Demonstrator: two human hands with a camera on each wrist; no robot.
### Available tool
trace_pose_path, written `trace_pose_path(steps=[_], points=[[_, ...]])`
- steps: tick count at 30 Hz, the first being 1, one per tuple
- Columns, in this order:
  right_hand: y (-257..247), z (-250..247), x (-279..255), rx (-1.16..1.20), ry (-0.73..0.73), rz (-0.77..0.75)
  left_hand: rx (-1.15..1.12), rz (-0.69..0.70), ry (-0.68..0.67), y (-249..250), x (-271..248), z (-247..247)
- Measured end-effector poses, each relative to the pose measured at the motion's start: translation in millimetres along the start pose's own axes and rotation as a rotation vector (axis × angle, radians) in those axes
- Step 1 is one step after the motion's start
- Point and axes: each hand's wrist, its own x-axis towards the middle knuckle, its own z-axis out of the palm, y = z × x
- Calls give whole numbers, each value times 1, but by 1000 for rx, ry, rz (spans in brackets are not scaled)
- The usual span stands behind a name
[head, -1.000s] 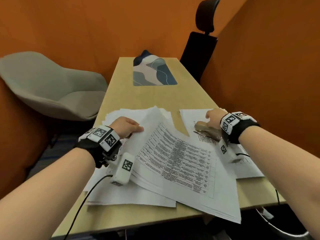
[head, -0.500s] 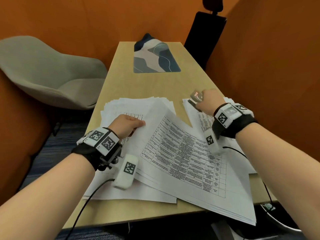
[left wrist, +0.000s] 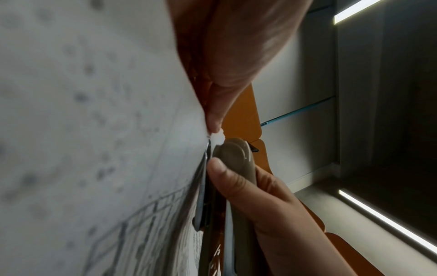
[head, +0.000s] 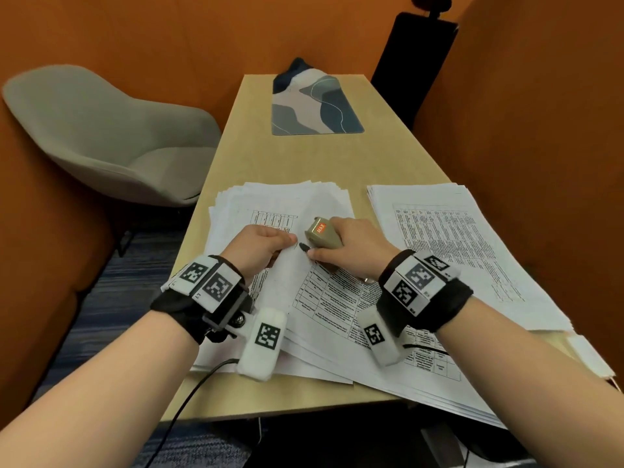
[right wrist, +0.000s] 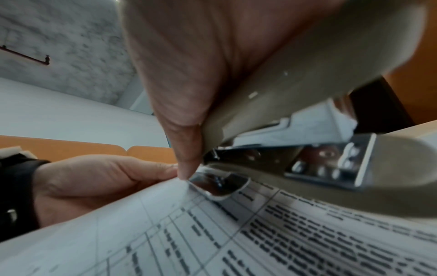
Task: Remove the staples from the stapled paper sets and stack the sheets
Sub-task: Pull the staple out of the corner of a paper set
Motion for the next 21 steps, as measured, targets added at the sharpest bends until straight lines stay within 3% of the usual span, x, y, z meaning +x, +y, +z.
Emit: trace_pose_path(steps=[11, 21], points=[[-7, 11, -2, 41, 95, -59, -100, -25, -19, -3, -8, 3], [-16, 13, -12, -260, 225, -234, -58, -52, 123, -1, -9, 6]])
